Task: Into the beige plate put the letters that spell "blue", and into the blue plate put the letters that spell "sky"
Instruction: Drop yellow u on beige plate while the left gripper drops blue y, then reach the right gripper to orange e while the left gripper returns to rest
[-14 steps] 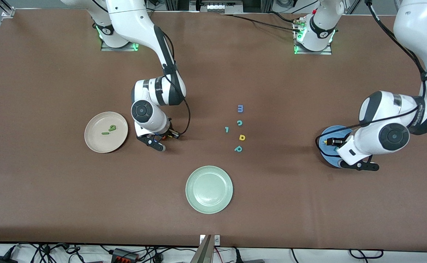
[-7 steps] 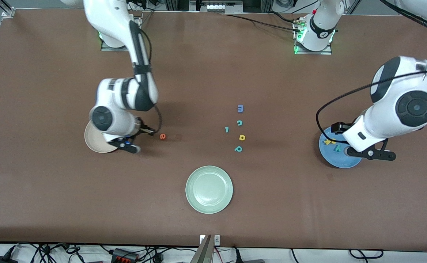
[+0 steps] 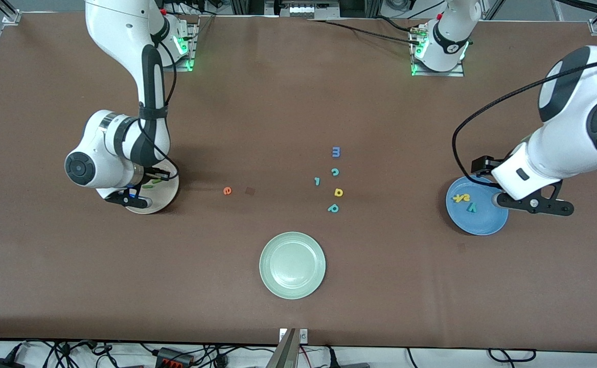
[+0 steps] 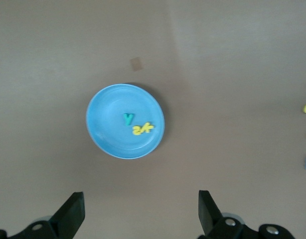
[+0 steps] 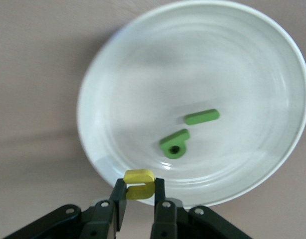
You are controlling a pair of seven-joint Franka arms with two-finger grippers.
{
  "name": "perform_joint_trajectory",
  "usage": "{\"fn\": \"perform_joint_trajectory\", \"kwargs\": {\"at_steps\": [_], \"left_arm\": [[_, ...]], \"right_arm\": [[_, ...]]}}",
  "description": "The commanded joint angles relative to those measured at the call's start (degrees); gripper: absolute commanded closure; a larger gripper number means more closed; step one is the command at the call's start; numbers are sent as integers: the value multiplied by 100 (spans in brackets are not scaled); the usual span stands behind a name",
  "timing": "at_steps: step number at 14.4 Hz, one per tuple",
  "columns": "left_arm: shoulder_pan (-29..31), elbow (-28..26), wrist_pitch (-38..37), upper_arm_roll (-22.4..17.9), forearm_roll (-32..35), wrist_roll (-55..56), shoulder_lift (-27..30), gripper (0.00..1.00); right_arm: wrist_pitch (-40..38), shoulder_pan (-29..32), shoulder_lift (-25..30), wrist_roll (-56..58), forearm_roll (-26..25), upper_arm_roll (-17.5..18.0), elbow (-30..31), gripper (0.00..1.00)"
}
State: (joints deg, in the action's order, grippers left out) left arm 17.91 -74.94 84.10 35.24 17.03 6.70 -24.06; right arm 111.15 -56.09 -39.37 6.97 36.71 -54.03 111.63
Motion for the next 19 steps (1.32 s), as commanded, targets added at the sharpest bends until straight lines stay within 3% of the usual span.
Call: {"fn": "perform_joint_trajectory", "kwargs": {"at_steps": [1,2,3,4,5,8,11,15,19], "left_arm": [[-547,-98,-87,-1110,-952,-257,541,0],[-934,-265,-70,-1777,-1286,-283,796,0],[-1243,-501,61,-2254,-1438,-336,1033,0],[-1629,-1017,506,-2807,-1526,-328,1436,0],[-1763,-1466,972,-3056,-1544,-293,1796,0],[-1765,-2620,1775,-3164,-1553,-336,2738,0],[-1747,-2491,1357,-3181,-1755,-398,2671,0],[-1773,-2314,1257,-3129,-1747,-389,2626,0],[-1747,-2314,1249,-3129,-1694,-398,2547,0]], "right_arm": [[196,10,-9,173,-23,15,114,74],[214,10,-18,156,-6,15,105,27],[188,10,-18,121,3,6,61,0],[171,-16,-9,77,3,-11,-17,0],[144,-51,9,25,3,-20,-157,0],[214,-87,-26,-160,117,50,-552,0],[354,-87,-315,-160,363,444,-1106,0],[1399,-104,-439,-371,302,1200,-1231,0],[1471,-446,-545,-433,-101,1272,-1231,0]]}}
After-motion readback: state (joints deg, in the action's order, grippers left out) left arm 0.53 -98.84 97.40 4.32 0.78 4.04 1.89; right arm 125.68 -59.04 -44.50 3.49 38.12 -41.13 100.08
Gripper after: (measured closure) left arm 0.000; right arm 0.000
